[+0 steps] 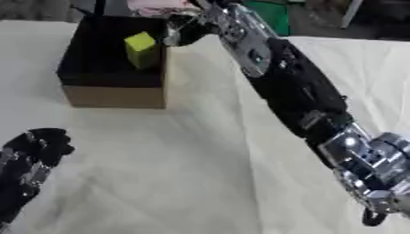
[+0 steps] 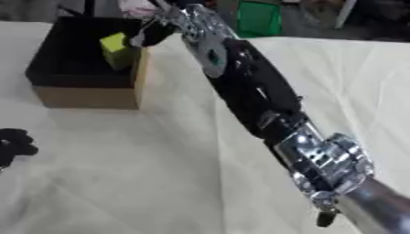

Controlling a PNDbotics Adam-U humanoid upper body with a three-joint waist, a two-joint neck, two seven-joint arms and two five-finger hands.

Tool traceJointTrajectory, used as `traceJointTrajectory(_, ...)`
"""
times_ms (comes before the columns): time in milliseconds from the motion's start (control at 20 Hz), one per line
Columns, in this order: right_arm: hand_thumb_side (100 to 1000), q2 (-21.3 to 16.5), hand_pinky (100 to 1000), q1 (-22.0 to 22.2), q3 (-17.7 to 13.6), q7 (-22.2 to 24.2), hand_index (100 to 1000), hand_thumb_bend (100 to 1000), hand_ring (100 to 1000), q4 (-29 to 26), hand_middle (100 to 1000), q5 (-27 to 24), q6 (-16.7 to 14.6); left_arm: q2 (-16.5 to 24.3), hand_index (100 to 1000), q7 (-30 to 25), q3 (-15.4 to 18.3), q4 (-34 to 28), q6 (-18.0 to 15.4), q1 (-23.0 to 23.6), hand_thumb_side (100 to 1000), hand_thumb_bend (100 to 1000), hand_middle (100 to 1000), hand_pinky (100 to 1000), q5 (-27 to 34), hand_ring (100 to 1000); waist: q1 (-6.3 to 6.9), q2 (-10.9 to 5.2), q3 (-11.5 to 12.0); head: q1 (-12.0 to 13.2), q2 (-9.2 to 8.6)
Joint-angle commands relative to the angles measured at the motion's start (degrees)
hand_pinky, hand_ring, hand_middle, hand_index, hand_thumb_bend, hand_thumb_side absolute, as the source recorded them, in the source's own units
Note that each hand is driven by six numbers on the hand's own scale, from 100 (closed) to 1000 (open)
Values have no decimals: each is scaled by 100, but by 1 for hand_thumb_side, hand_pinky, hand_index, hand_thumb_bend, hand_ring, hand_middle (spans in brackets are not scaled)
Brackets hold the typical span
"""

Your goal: Pick up objects on the table and place them in the box.

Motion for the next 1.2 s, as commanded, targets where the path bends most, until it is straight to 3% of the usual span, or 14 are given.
traceJointTrajectory(50,134,-448,672,76,-6,34,870,545,738,-656,731,-877,258,76,708,79,103,-65,-11,3,566,464,584,680,-6,600,61,-141,-99,130,30)
traceJointTrajectory(300,181,-1194,646,904,-126,69,861,414,723,-2122,718,-2499,737,91,708,178,197,-74,-20,21,561,464,583,680,-21,600,116,-148,-380,336,33)
traceJointTrajectory(550,242,-1785,624,1964,-535,-277,851,346,707,-3520,703,-3645,1178,91,708,256,267,-81,-19,36,558,465,583,680,-26,599,141,-153,-571,482,40)
traceJointTrajectory(850,310,-1896,610,3177,-1001,-852,845,301,694,-4380,691,-4183,1260,92,708,331,332,-73,-16,87,560,466,582,679,-38,599,204,-157,-837,639,135)
traceJointTrajectory(1200,355,-1645,602,4078,-1257,-1206,835,256,683,-4549,680,-4198,1188,92,708,399,393,-57,-15,188,574,468,583,680,-74,599,278,-124,-1084,872,362)
